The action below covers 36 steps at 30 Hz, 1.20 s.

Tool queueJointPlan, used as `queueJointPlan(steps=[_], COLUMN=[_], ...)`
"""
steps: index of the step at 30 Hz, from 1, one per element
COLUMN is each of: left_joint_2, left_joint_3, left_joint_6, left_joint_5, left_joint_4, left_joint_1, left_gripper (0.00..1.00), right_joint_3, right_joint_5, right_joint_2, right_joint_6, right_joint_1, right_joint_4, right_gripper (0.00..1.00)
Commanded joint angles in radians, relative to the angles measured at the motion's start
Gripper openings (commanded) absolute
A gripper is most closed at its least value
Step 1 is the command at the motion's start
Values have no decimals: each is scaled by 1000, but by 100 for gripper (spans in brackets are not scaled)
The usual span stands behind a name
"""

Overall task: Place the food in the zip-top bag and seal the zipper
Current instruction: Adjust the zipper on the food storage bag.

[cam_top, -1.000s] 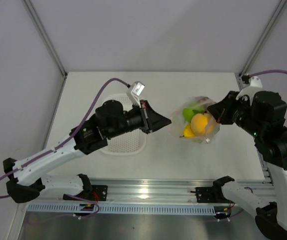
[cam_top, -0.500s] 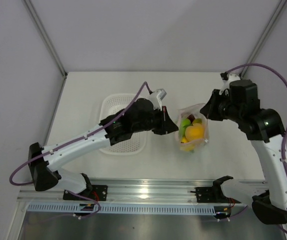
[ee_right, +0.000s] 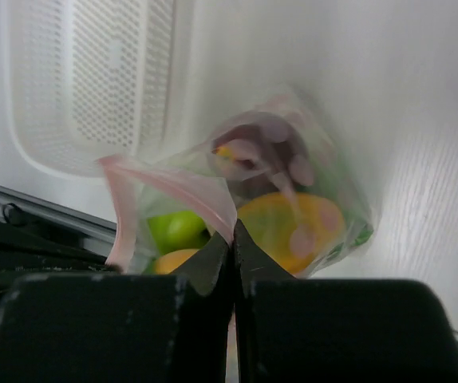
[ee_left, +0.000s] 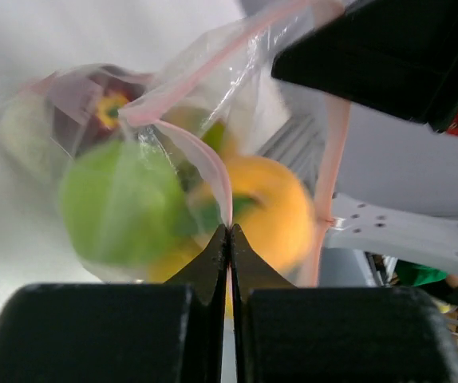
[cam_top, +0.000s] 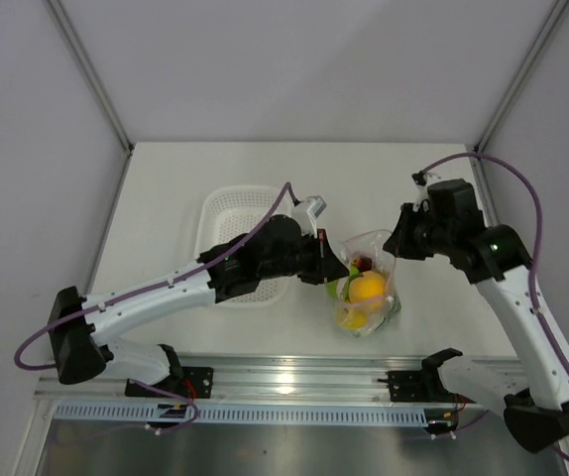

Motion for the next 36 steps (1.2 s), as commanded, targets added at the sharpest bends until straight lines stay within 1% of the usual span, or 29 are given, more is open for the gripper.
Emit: queueJointPlan(steps=[1,3,4,6,7,9,11,13,15,17,18,19,21,22,23,24,25,27,28,29,30,31,32,34,36], left_joint_2=[-1,-14,-31,-47,-65,-79,-85,-74,-41,-14,-11,-13,-45,-66,-117,-143,-163,-208,-211,-203,-165,-139,-116,-59,-42], left_joint_3=[-2,55,93,155,165,170,155,118,95,75,67,67,42,29,14,0,-50,-110,-149,-175,-186,-195,-189,-175,-140], left_joint_6=[-23,1,8,31,35,46,48,35,15,-27,-32,-32,-25,-22,-5,4,21,18,-32,-64,-92,-109,-101,-74,-57], left_joint_5=[-18,-50,-61,-90,-117,-157,-168,-186,-161,-98,-60,-62,-74,-134,-160,-188,-234,-249,-240,-193,-126,-13,4,25,50], left_joint_4=[10,-24,-38,-61,-63,-58,-31,-38,-40,-18,-9,-7,-1,5,40,54,69,111,108,98,95,91,76,46,42], left_joint_1=[13,3,-1,-29,-41,-79,-90,-83,-49,-6,-3,-3,-21,-30,-59,-72,-90,-92,-69,-40,-6,43,49,54,56], left_gripper=[1,1,1,1,0,1,1,1,1,1,1,1,1,1,1,1,0,1,1,1,1,1,0,0,1], right_joint_3=[18,79,153,234,299,341,329,280,217,173,165,165,185,194,214,220,219,182,167,148,109,85,62,-2,-30], right_joint_5=[63,55,46,9,-40,-92,-155,-163,-123,-100,-86,-47,-20,-25,-41,-104,-152,-288,-299,-283,-199,-149,-58,15,70], right_joint_2=[30,31,33,36,34,25,-2,-21,-4,22,43,49,39,27,13,-19,-41,-96,-107,-110,-107,-75,-47,32,63], right_joint_6=[-50,-64,-72,-82,-82,-79,-69,-69,-79,-107,-116,-119,-124,-124,-125,-135,-142,-151,-144,-135,-119,-113,-109,-83,-78], right_joint_1=[4,7,7,12,12,15,16,16,16,15,15,16,16,16,16,18,16,18,18,18,18,15,10,1,-1], right_joint_4=[39,21,-4,-36,-44,-47,-21,30,31,25,16,7,-9,-6,11,28,49,131,154,149,136,87,59,-1,-9], right_gripper=[0,0,0,0,0,0,0,0,0,0,0,0,0,0,0,0,0,0,0,0,0,0,0,0,0])
